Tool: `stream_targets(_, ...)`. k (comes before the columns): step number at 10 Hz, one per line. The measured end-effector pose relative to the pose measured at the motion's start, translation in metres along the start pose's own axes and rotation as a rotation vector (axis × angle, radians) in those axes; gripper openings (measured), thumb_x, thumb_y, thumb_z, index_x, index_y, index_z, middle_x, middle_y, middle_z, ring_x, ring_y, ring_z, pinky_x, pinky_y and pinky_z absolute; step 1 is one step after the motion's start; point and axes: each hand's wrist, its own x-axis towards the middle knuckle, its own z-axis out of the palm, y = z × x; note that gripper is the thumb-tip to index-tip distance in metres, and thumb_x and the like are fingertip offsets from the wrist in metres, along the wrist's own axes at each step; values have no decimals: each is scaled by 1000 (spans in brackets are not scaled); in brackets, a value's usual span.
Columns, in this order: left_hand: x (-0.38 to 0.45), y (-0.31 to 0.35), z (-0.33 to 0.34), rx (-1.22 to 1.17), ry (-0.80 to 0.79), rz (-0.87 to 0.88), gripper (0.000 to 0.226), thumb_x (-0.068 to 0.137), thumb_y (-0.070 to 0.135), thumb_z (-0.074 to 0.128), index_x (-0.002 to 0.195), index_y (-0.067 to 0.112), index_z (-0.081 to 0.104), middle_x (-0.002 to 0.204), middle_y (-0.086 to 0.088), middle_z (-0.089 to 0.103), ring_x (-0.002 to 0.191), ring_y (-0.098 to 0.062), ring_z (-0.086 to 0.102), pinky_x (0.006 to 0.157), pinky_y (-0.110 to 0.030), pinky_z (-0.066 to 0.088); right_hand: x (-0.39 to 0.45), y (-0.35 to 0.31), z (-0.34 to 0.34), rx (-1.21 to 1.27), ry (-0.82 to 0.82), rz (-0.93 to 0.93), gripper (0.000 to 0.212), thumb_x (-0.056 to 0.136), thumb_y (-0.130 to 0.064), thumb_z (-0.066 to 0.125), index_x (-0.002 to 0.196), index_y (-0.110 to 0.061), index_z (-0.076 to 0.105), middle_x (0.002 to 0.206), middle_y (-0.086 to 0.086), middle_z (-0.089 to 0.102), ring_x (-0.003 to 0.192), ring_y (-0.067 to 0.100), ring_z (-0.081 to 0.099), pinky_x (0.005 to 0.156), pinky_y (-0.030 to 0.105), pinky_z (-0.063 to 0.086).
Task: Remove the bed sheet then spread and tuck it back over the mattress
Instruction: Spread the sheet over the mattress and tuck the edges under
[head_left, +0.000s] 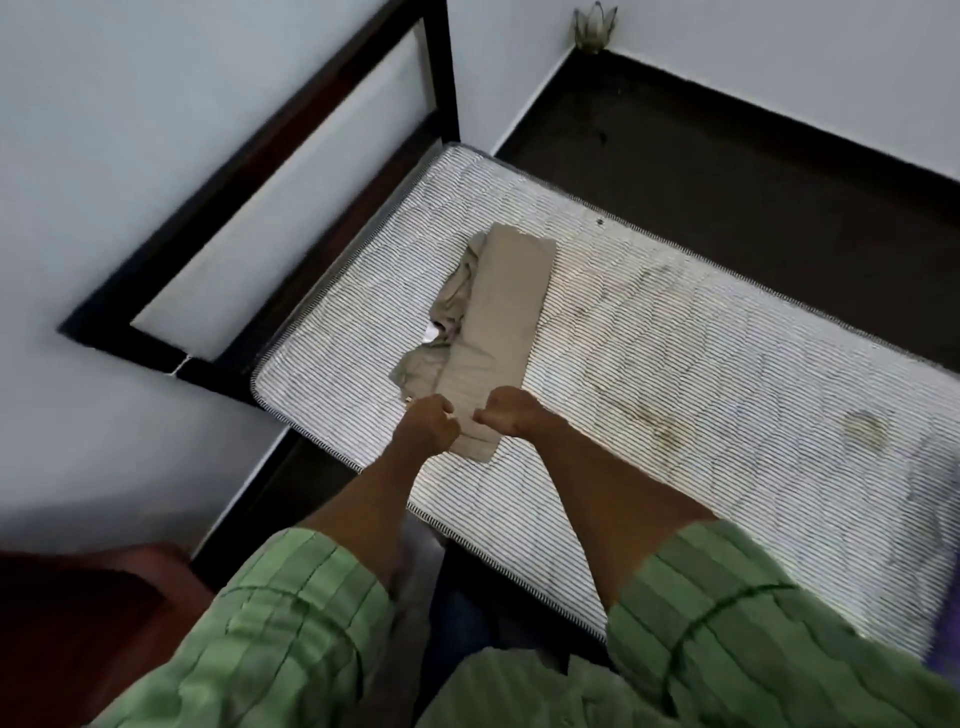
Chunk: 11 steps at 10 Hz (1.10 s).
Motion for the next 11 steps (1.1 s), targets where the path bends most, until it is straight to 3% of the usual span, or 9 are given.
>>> stream_targets(1, 59, -4, -15, -38, -45, -9, 12, 96, 24, 59, 107, 27, 54, 127, -12, 66, 116, -30, 63, 94, -34, 49, 46, -10, 1, 77, 24, 59, 60, 101, -50, 56, 137, -3, 58, 145, 17, 55, 135, 30, 50, 103, 30, 38)
stream_targets(3, 179, -25, 13, -82, -26, 68, 65, 86, 46, 54, 127, -3, 62, 123, -25, 66, 116, -38, 63, 98, -37, 43, 149, 3, 21, 278, 96, 197, 43, 101, -25, 58, 138, -4, 55, 136, 18, 59, 126, 33, 57, 103, 33, 44)
stream_targets(4, 225, -38, 37, -77, -76, -18, 45, 94, 26, 63, 136, 10, 59, 132, -13, 64, 121, -33, 61, 101, -40, 49, 204, 13, 38, 298, 79, 190, 47, 102, -20, 53, 146, -3, 45, 142, 19, 54, 130, 34, 53, 105, 35, 43)
stream_targets(6, 247, -89, 96, -84, -43, -97, 73, 86, 38, 74, 147, 13, 42, 133, -13, 62, 119, -33, 62, 99, -40, 51, 286, 52, 103, 430, 135, 179, 60, 94, -44, 50, 142, -7, 47, 138, 19, 55, 128, 39, 54, 107, 51, 47)
stream_targets(7, 232, -65, 110, -231, 106, -26, 72, 91, 32, 72, 151, 15, 37, 127, -16, 67, 113, -37, 65, 89, -39, 52, 272, 54, 90, 639, 310, 173, 58, 90, -61, 56, 128, -16, 58, 122, 11, 66, 112, 31, 64, 97, 51, 53)
stream_targets(8, 211, -15, 123, -319, 14, 148, 69, 89, 27, 76, 149, 11, 46, 128, -15, 68, 113, -35, 65, 92, -33, 50, 249, 58, 59, 696, 473, 254, 55, 84, -59, 66, 121, -20, 54, 108, 3, 68, 92, 23, 63, 81, 39, 53)
stream_targets(9, 190, 28, 137, -330, -254, 153, 51, 84, 35, 65, 127, 7, 65, 120, -15, 71, 112, -32, 68, 97, -38, 55, 217, 85, 31, 560, 660, 357, 52, 87, -25, 66, 133, -15, 45, 117, 3, 62, 94, 24, 60, 77, 38, 47)
stream_targets(10, 172, 53, 143, -280, -529, 148, 41, 85, 25, 71, 119, 2, 70, 118, -15, 72, 106, -24, 68, 94, -32, 56, 182, 125, 17, 295, 742, 518, 46, 92, -18, 61, 134, -14, 42, 126, 7, 55, 105, 32, 65, 76, 45, 56)
stream_targets(11, 165, 54, 146, -275, -528, 94, 37, 82, 27, 77, 109, 1, 77, 113, -17, 74, 100, -20, 68, 77, -18, 51, 155, 169, 17, 348, 717, 709, 41, 96, -12, 58, 132, -8, 41, 129, 12, 51, 105, 38, 66, 74, 46, 55)
